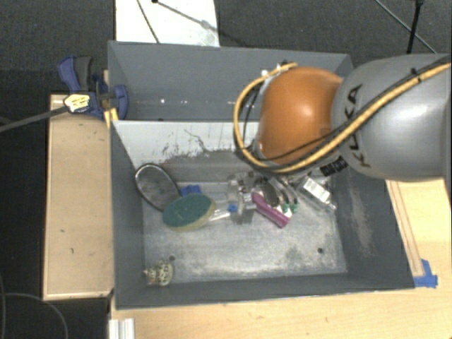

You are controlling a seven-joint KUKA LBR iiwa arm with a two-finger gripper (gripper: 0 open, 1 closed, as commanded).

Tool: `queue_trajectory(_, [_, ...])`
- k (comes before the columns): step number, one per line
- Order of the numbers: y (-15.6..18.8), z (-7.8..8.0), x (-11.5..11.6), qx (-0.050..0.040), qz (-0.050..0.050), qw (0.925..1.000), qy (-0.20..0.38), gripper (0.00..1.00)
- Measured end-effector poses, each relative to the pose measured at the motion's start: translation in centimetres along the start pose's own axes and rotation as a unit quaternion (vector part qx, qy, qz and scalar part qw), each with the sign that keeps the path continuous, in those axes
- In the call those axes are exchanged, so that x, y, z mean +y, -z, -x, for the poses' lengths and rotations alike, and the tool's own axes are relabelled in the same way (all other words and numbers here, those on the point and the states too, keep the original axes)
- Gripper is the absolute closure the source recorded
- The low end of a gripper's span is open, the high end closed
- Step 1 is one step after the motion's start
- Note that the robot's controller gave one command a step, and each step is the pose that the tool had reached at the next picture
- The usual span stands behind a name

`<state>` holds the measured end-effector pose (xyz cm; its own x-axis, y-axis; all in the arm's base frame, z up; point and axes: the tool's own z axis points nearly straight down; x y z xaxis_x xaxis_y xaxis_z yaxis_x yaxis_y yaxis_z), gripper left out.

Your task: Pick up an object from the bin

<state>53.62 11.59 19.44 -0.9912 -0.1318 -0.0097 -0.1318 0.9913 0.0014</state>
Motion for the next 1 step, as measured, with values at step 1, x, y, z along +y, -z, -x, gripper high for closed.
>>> queue_trajectory(1, [8.5,-2.47,2.51,0.0013,0.0,0.988,0.155,1.0])
